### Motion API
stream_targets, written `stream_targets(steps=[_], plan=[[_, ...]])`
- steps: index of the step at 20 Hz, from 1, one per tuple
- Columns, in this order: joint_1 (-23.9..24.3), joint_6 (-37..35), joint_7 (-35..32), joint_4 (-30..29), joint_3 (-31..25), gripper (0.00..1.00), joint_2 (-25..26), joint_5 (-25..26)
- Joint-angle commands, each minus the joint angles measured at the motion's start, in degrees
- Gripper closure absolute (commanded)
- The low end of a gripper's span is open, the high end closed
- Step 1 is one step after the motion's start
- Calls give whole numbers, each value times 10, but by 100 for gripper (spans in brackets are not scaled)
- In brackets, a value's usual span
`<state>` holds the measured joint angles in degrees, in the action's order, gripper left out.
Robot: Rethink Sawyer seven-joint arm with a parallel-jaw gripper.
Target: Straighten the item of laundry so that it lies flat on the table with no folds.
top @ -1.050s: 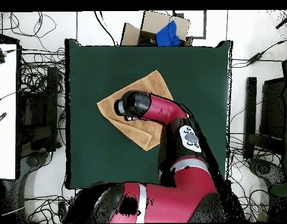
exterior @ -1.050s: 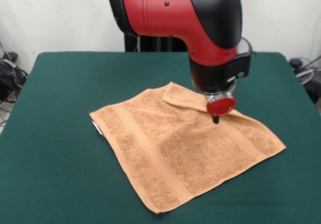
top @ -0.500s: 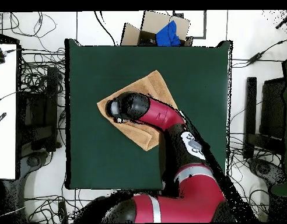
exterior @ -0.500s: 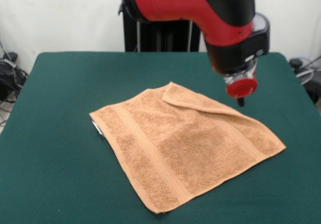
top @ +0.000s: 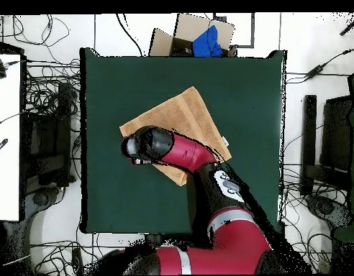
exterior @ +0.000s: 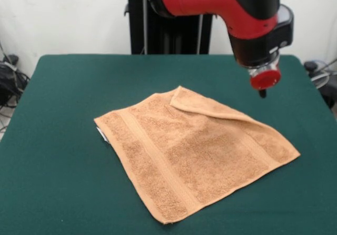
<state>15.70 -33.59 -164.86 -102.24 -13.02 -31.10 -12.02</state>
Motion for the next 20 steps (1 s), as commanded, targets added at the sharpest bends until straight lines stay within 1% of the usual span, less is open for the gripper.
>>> stream_targets(steps=[1, 4, 9, 12, 16, 20], plan=[[-23, 87, -26, -22, -19, 100, 47, 7], [-39, 110, -31, 3, 10, 100, 69, 20], [-49, 129, -28, 25, 35, 100, 84, 24], [-62, 106, -16, 78, 68, 100, 102, 34], [-58, 76, -2, 105, 81, 100, 99, 41], [-43, 64, 11, 128, 80, 100, 108, 45]])
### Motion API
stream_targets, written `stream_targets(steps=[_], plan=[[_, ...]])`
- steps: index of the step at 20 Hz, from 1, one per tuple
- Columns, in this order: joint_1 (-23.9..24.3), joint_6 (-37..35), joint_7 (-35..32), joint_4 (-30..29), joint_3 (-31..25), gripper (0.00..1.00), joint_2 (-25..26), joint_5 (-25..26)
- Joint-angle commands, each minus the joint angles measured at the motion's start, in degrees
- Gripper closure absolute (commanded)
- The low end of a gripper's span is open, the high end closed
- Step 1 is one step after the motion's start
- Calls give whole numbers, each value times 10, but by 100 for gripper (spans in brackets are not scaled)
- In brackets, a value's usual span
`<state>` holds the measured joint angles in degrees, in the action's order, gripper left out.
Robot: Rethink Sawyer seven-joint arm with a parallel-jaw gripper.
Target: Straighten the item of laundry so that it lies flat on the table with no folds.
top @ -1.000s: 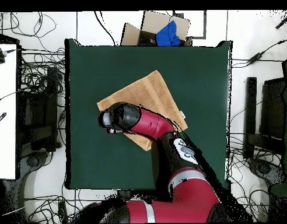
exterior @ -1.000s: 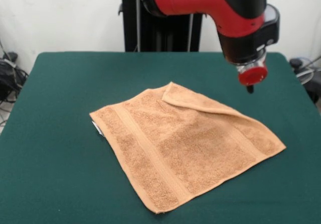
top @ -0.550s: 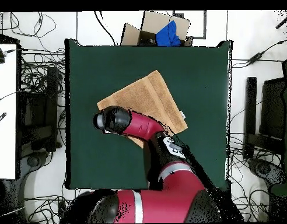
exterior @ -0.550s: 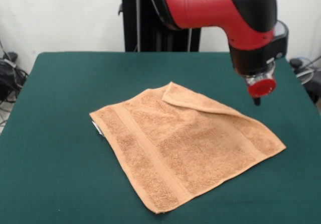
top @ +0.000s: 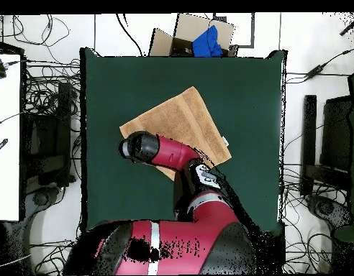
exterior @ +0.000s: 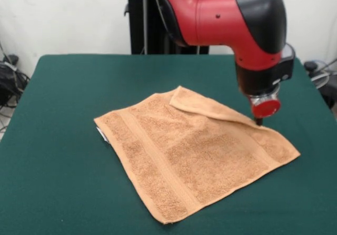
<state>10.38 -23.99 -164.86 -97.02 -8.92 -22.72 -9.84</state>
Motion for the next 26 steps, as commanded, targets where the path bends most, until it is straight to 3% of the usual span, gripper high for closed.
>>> stream_targets(steps=[1, 7, 15, 26], plan=[[13, -36, 13, 79, 39, 100, 24, 25], [21, -59, 24, 112, 44, 100, 29, 31], [21, -82, 21, 109, 40, 100, 10, 32], [-11, -22, -15, 56, 26, 100, 19, 26]])
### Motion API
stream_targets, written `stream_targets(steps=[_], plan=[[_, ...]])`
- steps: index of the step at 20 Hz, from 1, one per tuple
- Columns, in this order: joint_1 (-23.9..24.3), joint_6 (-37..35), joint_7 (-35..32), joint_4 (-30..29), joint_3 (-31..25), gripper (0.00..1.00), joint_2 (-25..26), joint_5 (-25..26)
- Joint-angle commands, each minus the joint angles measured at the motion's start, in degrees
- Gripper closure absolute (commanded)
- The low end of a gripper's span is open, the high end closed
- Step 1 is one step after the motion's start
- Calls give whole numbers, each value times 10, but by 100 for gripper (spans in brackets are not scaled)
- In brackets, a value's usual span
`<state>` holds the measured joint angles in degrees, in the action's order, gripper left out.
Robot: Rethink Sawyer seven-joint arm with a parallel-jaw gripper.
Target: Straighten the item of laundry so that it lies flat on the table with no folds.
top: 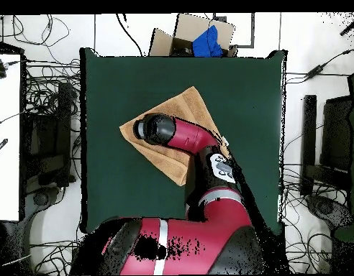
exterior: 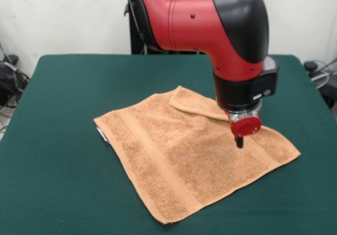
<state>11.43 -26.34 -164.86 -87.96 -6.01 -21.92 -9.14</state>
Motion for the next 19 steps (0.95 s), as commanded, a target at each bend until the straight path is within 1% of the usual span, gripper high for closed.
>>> stream_targets(steps=[1, 4, 12, 15, 19], plan=[[-21, 10, -17, -37, -6, 100, 15, 18], [-34, 34, -33, -41, -5, 100, 29, 13], [-27, 45, -22, -40, -27, 100, 57, 7], [-35, 41, -28, -40, -20, 100, 60, 6], [-44, 58, -43, -49, -19, 100, 62, 1]])
